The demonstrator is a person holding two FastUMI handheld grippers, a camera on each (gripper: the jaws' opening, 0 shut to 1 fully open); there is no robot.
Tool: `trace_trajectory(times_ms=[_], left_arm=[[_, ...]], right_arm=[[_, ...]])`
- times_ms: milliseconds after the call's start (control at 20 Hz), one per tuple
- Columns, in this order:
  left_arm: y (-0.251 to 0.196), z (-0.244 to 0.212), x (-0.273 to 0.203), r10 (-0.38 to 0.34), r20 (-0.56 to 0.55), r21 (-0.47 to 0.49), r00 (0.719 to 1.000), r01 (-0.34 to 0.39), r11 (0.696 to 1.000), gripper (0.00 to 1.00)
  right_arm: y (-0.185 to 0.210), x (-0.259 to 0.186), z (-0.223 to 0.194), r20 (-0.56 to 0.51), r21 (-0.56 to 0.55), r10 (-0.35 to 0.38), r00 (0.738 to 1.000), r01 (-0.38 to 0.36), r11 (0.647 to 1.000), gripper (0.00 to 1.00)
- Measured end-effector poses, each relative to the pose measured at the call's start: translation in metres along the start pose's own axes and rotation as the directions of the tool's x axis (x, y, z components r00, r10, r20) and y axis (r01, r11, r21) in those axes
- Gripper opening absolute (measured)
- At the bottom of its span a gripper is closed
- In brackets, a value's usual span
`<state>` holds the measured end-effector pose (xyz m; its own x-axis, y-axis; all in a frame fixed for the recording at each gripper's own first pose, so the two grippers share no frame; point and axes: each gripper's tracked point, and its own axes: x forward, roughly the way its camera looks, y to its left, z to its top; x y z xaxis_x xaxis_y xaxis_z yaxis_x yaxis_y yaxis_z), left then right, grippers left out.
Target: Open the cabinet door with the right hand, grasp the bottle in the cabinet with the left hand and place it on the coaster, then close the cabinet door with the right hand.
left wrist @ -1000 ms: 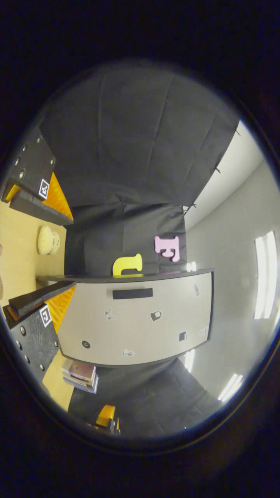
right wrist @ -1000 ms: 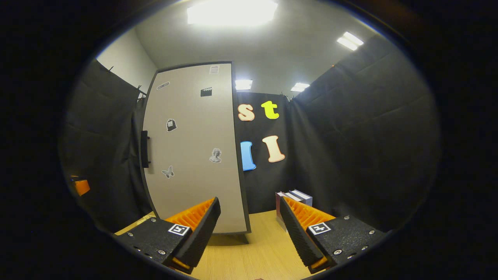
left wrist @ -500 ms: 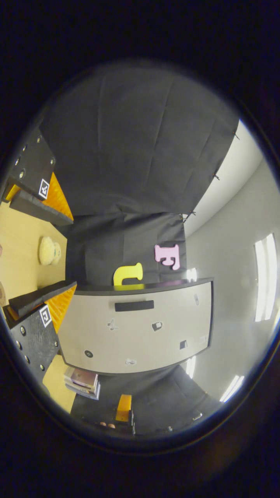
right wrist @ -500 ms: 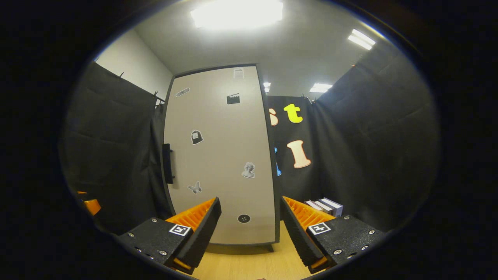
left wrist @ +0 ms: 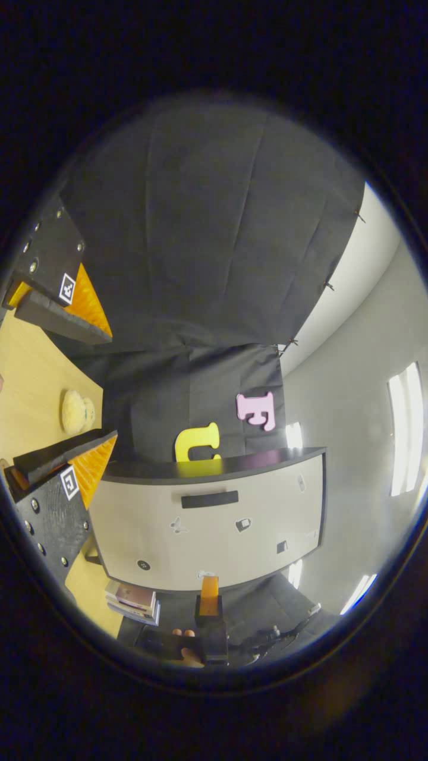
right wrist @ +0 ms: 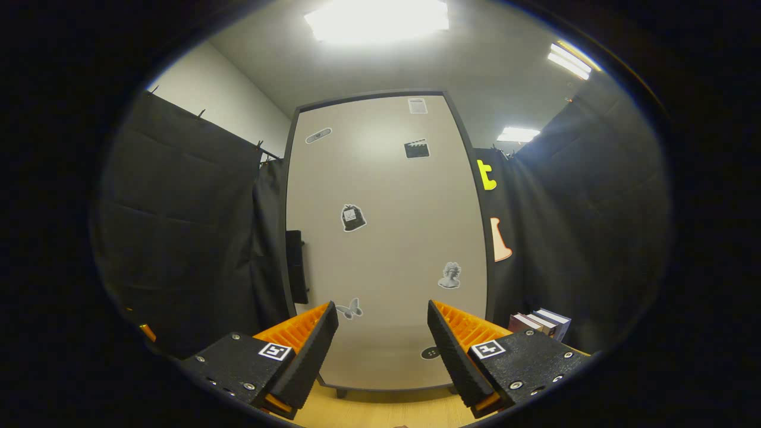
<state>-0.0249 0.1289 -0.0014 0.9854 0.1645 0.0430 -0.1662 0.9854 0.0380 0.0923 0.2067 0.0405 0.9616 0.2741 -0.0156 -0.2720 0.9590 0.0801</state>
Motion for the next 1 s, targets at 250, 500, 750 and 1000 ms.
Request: trace_trajectory(times_ms=[250, 500, 750, 1000], left_arm=[[0.037, -0.007, -0.006, 0.041, -0.007, 0.003, 0.999, -0.041, 0.999, 0.82], [0.080, -0.012, -0.019, 0.104, -0.011, 0.011, 0.995, -0.104, 0.995, 0.82], [0.122, -0.020, -0.032, 0.166, -0.023, 0.019, 0.986, -0.165, 0.986, 0.82], [0.153, -0.028, -0.044, 0.221, -0.045, 0.027, 0.974, -0.220, 0.975, 0.87]], right_arm=[[0.045, 0.029, 0.009, 0.011, 0.000, 0.051, 0.999, -0.051, 0.999, 0.93], [0.083, 0.066, 0.005, -0.015, -0.020, 0.072, 0.997, -0.073, 0.997, 0.94], [0.107, 0.101, -0.013, -0.060, -0.062, 0.072, 0.996, -0.075, 0.995, 0.94], [0.119, 0.137, -0.020, -0.103, -0.091, 0.041, 0.994, -0.050, 0.995, 0.89]])
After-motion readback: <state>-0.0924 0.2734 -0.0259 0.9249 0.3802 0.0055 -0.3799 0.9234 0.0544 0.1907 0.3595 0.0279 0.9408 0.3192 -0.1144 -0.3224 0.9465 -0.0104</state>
